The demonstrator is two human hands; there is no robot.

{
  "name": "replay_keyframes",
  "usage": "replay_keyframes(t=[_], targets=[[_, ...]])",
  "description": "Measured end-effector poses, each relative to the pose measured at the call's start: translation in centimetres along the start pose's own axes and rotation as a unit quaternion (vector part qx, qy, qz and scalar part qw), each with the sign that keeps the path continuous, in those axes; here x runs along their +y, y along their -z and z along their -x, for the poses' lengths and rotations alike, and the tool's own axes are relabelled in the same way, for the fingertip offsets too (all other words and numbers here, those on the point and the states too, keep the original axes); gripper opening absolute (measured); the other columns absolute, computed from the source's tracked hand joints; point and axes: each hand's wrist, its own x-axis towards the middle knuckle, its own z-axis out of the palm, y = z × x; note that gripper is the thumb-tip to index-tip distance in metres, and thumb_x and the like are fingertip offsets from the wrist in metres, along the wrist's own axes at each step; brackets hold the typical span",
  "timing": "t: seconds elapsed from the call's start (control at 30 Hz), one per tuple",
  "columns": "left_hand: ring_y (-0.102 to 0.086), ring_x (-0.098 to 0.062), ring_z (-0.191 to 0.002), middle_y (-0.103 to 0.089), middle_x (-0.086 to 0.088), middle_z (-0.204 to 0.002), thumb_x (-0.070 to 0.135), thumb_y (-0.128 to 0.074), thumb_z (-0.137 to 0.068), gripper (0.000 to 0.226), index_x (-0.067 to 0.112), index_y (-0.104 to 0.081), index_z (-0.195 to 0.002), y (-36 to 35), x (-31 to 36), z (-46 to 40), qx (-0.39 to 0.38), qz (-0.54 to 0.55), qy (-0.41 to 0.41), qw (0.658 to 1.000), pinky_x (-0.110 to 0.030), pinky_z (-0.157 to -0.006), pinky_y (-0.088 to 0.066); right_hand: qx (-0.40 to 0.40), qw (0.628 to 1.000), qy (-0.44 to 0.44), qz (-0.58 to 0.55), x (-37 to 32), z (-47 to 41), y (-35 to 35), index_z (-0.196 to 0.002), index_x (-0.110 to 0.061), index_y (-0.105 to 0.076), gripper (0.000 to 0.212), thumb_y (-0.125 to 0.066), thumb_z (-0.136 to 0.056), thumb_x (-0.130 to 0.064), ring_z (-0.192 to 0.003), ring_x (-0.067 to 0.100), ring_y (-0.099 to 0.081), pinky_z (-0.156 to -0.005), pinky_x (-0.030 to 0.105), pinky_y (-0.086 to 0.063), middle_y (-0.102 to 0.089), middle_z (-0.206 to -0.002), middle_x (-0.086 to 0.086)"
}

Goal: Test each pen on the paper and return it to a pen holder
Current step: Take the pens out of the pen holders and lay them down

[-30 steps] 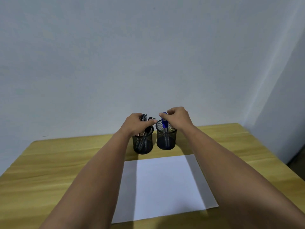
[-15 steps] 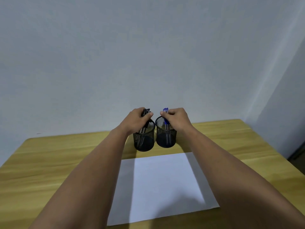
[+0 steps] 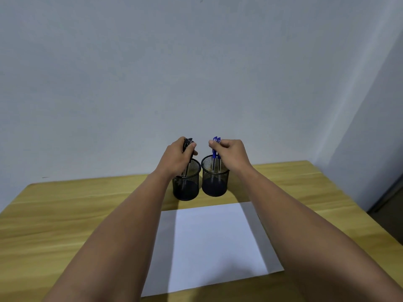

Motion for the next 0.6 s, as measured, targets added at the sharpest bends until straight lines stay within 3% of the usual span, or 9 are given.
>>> replay_keyframes(t=[0.17,0.3,0.43,0.6], targets=[[-0.074,-0.012,-0.086,-0.076,0.003,-0.091,0.038,-0.05,-0.105,0.026,0.014,-0.059,-0.103,1.7,2.8,0.0,0.066,0.064,-0.018,0.996,-0.041,-0.086,-0.057,0.028,0.998,0.042,-0.022,-3.4,0.4,0.2,-0.095,0.002,-0.08,0.045,-0.075,-0.098,-0.043,-0.076,0.016,-0.055,-0.075,0.033,-0.046,-0.074,-0.09,0.03],[-0.075,-0.016,-0.08,-0.076,-0.003,-0.089,0.037,-0.048,-0.105,0.026,0.012,-0.058,-0.104,4.8,6.3,0.3,0.096,0.096,-0.024,0.99,-0.035,-0.075,-0.056,0.028,0.997,0.071,-0.02,-7.6,1.0,0.3,-0.088,0.005,-0.077,0.046,-0.074,-0.1,-0.039,-0.07,0.017,-0.048,-0.072,0.033,-0.042,-0.057,-0.072,0.009],[-0.076,-0.021,-0.073,-0.076,-0.008,-0.087,0.036,-0.047,-0.105,0.028,0.01,-0.057,-0.105,8.2,8.3,1.2,0.087,0.071,0.016,0.994,-0.035,-0.07,-0.054,0.019,0.994,0.103,-0.026,-11.0,1.8,-0.6,-0.09,0.008,-0.075,0.049,-0.074,-0.098,-0.04,-0.071,0.017,-0.05,-0.072,0.034,-0.043,-0.06,-0.072,0.019],[-0.077,-0.03,-0.075,-0.075,-0.011,-0.078,0.032,-0.049,-0.104,0.021,0.016,-0.055,-0.093,12.5,8.1,3.3,0.078,0.038,0.088,0.992,-0.038,-0.067,-0.054,-0.043,0.994,0.092,-0.041,-13.1,4.1,-3.6,-0.098,0.006,-0.078,0.041,-0.076,-0.099,-0.035,-0.069,0.017,-0.053,-0.071,0.032,-0.051,-0.059,-0.075,0.006]])
